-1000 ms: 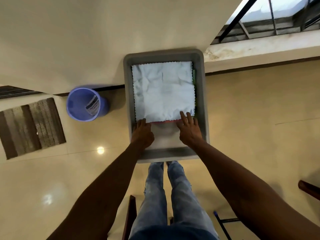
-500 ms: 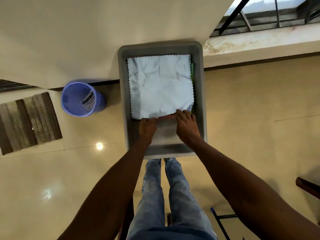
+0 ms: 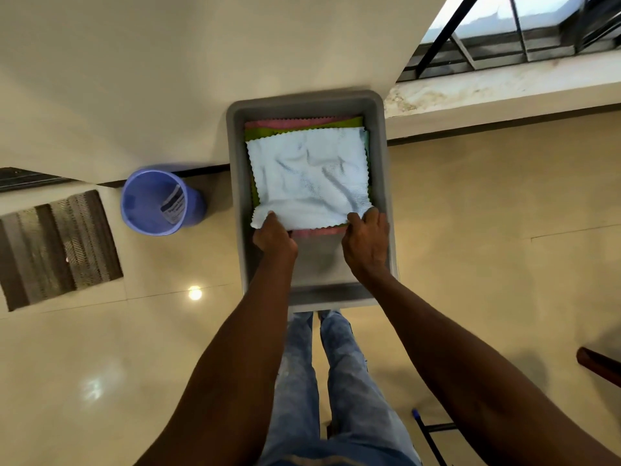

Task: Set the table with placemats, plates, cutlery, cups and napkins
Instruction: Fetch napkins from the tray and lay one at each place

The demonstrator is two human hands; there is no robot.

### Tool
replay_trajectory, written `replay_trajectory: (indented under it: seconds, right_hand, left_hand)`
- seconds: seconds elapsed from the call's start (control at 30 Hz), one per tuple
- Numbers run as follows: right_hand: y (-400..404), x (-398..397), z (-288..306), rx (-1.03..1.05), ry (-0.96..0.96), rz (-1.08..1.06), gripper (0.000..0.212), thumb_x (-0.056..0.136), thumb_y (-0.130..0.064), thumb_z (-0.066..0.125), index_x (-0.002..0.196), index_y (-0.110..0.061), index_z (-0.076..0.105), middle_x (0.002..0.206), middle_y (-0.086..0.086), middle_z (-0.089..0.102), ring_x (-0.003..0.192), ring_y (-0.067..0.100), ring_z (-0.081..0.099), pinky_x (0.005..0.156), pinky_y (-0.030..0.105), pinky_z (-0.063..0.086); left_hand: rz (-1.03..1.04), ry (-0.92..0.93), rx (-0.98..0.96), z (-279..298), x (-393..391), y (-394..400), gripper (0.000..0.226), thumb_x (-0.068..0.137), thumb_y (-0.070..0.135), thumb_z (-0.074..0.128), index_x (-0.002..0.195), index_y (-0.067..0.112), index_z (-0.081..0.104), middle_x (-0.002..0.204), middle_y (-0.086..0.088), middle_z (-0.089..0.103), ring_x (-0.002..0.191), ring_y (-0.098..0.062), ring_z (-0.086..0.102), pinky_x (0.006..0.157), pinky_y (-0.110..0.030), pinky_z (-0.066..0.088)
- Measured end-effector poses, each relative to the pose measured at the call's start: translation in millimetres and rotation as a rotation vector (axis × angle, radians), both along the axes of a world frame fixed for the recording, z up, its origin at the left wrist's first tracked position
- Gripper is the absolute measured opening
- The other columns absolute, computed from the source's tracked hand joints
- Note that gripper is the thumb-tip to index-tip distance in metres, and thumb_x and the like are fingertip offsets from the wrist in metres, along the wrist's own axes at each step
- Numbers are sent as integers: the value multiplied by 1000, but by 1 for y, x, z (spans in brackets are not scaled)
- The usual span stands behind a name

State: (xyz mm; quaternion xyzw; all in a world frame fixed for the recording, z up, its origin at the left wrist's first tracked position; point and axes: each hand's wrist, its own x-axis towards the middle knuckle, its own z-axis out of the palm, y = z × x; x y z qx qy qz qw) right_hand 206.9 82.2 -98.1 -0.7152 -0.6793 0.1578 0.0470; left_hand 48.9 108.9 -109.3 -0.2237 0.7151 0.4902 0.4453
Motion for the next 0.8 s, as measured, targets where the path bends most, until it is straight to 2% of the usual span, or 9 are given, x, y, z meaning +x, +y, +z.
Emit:
replay_trajectory:
  seconds: [0.1, 0.17, 0.27, 0.4, 0.5, 0.6, 0.67, 0.73, 0.8]
  right_hand:
    - [1, -3, 21, -175, 185, -202, 29, 93, -6, 42, 114, -8, 62, 88, 14, 65, 80, 35, 60, 66, 36, 45]
    - [2, -7, 32, -268, 416, -421, 30, 96, -11, 37, 117, -11, 59, 82, 4, 63, 74, 24, 58, 61, 31, 42]
    - [5, -20, 49, -201, 706, -746, 26, 98, -23, 42, 88, -8, 60, 70, -2, 56, 65, 12, 51, 59, 27, 39]
    - [11, -22, 73, -41, 776, -965, 34, 97, -29, 54, 74, -5, 62, 65, -1, 56, 57, 6, 46, 55, 22, 36]
    - [9, -20, 102, -19, 773, -853, 16, 93, -13, 53, 82, -9, 64, 73, -3, 58, 61, 3, 48, 57, 15, 37]
    - [4, -12, 136, 18, 807, -731, 24, 91, -11, 47, 70, -10, 56, 67, 3, 53, 59, 9, 43, 60, 28, 37]
    - [3, -4, 153, 27, 779, -620, 21, 91, -9, 49, 86, -5, 69, 85, 10, 68, 77, 15, 58, 74, 33, 48]
    - [0, 2, 168, 56, 664, -489, 26, 90, -7, 54, 109, -7, 71, 105, 12, 72, 97, 23, 64, 86, 31, 48]
    - [2, 8, 181, 119, 597, -418, 25, 88, -6, 55, 106, -9, 72, 100, 13, 72, 94, 28, 65, 77, 28, 44]
  left_hand:
    - [-152, 244, -11, 0, -17, 2, 20, 86, 8, 63, 107, 6, 67, 106, -8, 69, 93, -25, 66, 83, -38, 56]
    - [-230, 335, -8, 6, -22, 3, 23, 86, 9, 63, 108, 6, 68, 107, -8, 69, 99, -27, 66, 88, -38, 56]
    - [-342, 418, 14, 26, -26, 0, 19, 88, 8, 65, 106, 5, 69, 106, -10, 70, 95, -22, 65, 82, -28, 52]
    - [-479, 515, 57, 60, -28, -9, 26, 86, 8, 66, 112, 7, 69, 110, -7, 70, 100, -20, 64, 84, -22, 48]
    - [-569, 534, 108, 92, -32, -18, 32, 88, 14, 67, 120, 17, 69, 117, 0, 70, 105, -14, 65, 94, -27, 50]
    - [-625, 530, 130, 131, -42, -24, 20, 88, 19, 67, 106, 15, 74, 104, -4, 73, 98, -23, 68, 92, -41, 55]
    - [-693, 481, 191, 158, -50, -23, 21, 88, 15, 65, 107, 12, 72, 102, -8, 70, 100, -31, 67, 89, -42, 54]
    - [-791, 422, 320, 184, -58, -23, 29, 88, 6, 61, 116, 10, 66, 108, -8, 66, 101, -28, 64, 86, -33, 54]
    - [-1003, 507, 370, 207, -63, -19, 39, 90, 1, 61, 127, 9, 59, 117, 0, 60, 104, -17, 58, 76, -5, 46]
